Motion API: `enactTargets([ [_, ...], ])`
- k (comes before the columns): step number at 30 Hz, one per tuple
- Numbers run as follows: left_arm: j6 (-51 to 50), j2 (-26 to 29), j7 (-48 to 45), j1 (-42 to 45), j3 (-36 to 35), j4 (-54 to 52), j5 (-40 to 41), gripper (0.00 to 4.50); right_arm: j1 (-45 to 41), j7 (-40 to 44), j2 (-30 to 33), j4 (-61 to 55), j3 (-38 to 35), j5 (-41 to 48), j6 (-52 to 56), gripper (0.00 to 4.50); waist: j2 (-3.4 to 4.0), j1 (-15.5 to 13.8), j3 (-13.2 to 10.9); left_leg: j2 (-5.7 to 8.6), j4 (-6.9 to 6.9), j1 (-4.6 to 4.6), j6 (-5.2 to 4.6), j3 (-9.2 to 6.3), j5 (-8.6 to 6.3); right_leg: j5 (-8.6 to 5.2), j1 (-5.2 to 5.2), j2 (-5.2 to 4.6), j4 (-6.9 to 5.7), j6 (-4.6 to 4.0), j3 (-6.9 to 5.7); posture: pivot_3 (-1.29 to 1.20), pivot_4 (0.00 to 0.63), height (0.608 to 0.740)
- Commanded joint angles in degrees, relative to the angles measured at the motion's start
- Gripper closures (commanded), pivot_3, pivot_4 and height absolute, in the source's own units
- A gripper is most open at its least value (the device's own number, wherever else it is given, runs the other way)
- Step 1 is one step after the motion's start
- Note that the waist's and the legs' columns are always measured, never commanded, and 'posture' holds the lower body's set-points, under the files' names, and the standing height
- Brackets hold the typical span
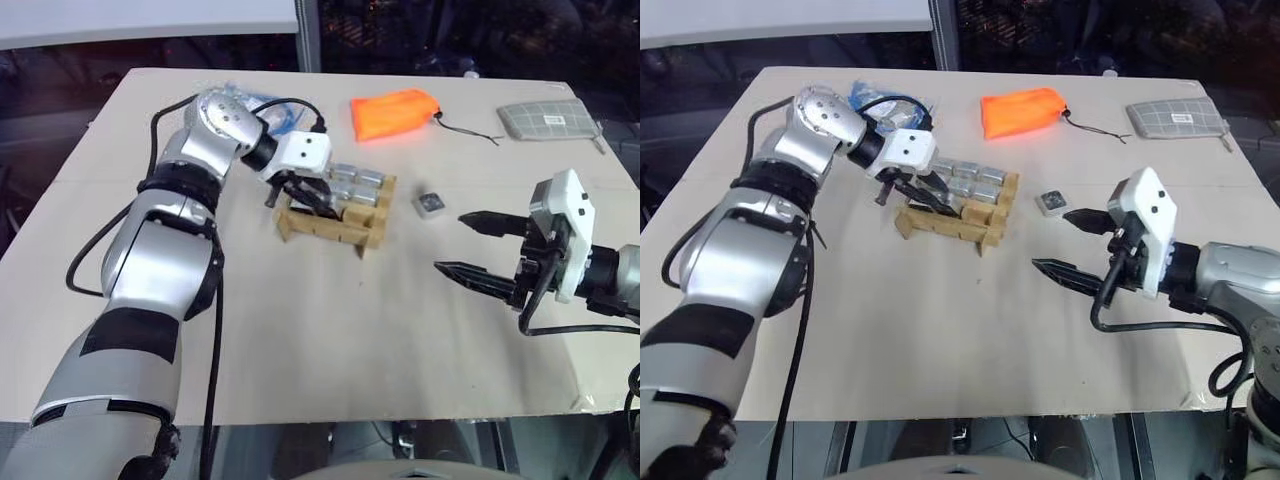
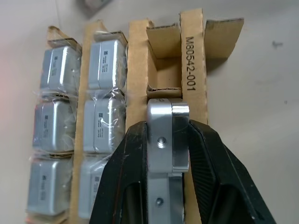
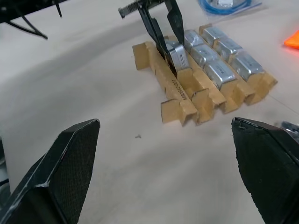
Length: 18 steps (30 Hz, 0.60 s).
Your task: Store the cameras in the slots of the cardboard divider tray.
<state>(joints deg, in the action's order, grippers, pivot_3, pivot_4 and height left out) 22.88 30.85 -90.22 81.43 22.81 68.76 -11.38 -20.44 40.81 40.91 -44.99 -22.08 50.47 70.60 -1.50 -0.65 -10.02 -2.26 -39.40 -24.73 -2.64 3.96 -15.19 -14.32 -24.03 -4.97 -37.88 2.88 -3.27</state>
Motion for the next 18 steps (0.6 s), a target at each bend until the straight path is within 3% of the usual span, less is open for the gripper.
enactTargets([
  [1, 2.7, -0.1, 0.3, 3.6, -0.1, 1.2, -2.3, 3.62, -0.1, -1.9, 1.5, -0.7, -0.7, 2.5, -1.5, 0.03, 0.00, 0.0, 0.0, -0.01, 0.00, 0.00, 0.00, -0.02, 0.00, 0.00, 0.00, 0.01, -0.01, 0.00, 0.00, 0.00, 0.150, 0.740],
  [7, 5.2, -1.8, 3.3, 3.0, 0.1, 2.4, -5.4, 3.62, -0.8, -5.8, 2.5, 0.1, 0.2, 3.6, -3.1, 0.03, 0.00, 0.0, 0.0, -0.01, -0.04, 0.00, 0.00, -0.02, 0.00, 0.00, 0.00, 0.00, -0.04, 0.00, 0.00, 0.00, 0.150, 0.740],
  [10, 5.6, -2.2, 5.7, 2.8, -1.0, 2.7, -5.5, 2.45, -1.1, -7.1, 3.2, 0.8, 0.4, 3.9, -3.8, 0.00, 0.00, -0.1, 0.0, -0.01, -0.06, -0.01, 0.00, -0.03, 0.00, 0.00, 0.00, -0.01, -0.07, 0.00, -0.01, 0.00, 0.150, 0.740],
  [15, 4.8, -1.8, 10.4, 2.2, -3.1, 2.8, -4.5, 0.10, -1.3, -8.3, 4.1, 1.8, 1.9, 4.4, -5.0, 0.00, 0.00, -0.1, 0.0, 0.00, -0.06, -0.02, -0.01, -0.06, 0.00, 0.00, 0.01, -0.02, -0.04, 0.00, -0.01, 0.00, 0.150, 0.740],
  [18, 4.0, -0.9, 9.7, 1.8, -6.4, 2.1, -1.7, 0.03, -1.0, -10.5, 3.7, 3.3, 4.0, 1.9, -6.3, 0.00, 0.00, -0.1, 0.0, 0.00, -0.06, -0.02, 0.00, -0.04, 0.00, 0.00, 0.00, -0.02, -0.04, 0.00, -0.01, 0.00, 0.150, 0.740],
])
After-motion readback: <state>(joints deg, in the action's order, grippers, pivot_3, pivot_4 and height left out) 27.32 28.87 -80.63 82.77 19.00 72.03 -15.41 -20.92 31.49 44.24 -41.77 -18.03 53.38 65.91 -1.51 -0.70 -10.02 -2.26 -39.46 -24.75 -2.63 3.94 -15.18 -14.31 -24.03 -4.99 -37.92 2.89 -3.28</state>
